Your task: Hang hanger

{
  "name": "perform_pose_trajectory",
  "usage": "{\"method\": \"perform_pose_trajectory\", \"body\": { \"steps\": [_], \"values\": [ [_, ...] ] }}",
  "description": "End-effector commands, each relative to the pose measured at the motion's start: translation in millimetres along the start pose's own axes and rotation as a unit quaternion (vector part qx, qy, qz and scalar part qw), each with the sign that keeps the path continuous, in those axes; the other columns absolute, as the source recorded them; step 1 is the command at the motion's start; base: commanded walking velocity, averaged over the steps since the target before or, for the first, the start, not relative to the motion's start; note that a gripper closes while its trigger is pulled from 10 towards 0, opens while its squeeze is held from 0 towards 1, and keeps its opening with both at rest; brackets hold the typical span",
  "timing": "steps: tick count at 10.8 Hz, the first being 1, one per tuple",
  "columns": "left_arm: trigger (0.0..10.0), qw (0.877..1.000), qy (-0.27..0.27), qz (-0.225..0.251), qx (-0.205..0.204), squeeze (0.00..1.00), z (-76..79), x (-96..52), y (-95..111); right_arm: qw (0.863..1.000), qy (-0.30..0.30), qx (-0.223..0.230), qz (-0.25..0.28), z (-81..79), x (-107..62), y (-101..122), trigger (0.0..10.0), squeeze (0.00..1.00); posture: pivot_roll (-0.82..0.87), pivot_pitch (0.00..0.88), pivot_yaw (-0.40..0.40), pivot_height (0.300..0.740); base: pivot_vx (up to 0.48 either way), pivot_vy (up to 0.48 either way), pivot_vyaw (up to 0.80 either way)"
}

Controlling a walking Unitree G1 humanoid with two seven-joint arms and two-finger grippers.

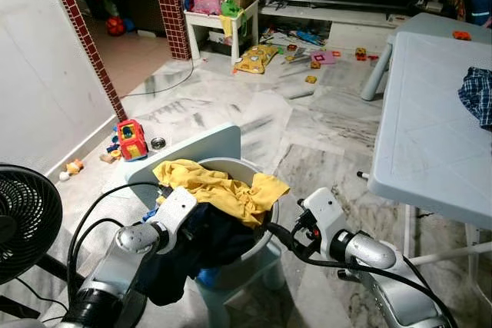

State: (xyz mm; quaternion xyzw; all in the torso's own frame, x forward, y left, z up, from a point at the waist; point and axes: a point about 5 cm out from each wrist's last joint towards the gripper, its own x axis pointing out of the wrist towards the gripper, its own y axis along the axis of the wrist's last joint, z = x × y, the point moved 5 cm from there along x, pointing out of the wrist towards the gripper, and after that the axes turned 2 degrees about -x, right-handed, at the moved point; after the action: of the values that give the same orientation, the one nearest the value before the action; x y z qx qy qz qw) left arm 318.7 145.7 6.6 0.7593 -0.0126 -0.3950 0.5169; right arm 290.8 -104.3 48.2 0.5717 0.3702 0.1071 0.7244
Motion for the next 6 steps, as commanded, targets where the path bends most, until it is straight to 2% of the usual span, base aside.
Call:
{"method": "perform_pose_trajectory", "body": {
  "steps": [1, 2, 4, 5, 6],
  "values": [
    [10.0, 1.000, -0.010, -0.003, 0.011, 0.06, 0.5, 3.2, 2.2, 1.000, 0.000, -0.008, 0.004, -0.5, 2.1, 4.9, 10.0, 0.00, -0.20, 0.000, 0.079, 0.740, 0.000, 0.000, 0.00],
    [10.0, 1.000, -0.012, -0.007, 0.012, 0.00, 0.6, 4.9, 1.2, 1.000, 0.000, -0.008, 0.004, -0.6, 2.4, 4.9, 10.0, 0.00, -0.20, 0.000, 0.080, 0.740, 0.000, 0.000, 0.00],
    [10.0, 1.000, -0.021, -0.010, 0.016, 0.00, 1.0, 12.5, 2.5, 1.000, -0.002, -0.009, 0.006, 0.3, 3.5, 6.4, 10.0, 0.00, -0.21, 0.000, 0.090, 0.740, 0.000, 0.000, 0.00],
    [4.0, 0.999, -0.026, -0.010, 0.018, 0.00, 2.8, 16.3, 5.3, 1.000, -0.004, -0.010, 0.007, 1.8, 3.0, 7.4, 10.0, 0.00, -0.21, 0.000, 0.094, 0.740, 0.000, 0.000, 0.00],
    [2.7, 0.999, -0.032, -0.011, 0.020, 0.00, 4.7, 17.3, 5.9, 1.000, -0.005, -0.010, 0.007, 2.3, 2.9, 7.5, 10.0, 0.00, -0.21, 0.000, 0.097, 0.740, 0.000, 0.000, 0.00]
  ]
}}
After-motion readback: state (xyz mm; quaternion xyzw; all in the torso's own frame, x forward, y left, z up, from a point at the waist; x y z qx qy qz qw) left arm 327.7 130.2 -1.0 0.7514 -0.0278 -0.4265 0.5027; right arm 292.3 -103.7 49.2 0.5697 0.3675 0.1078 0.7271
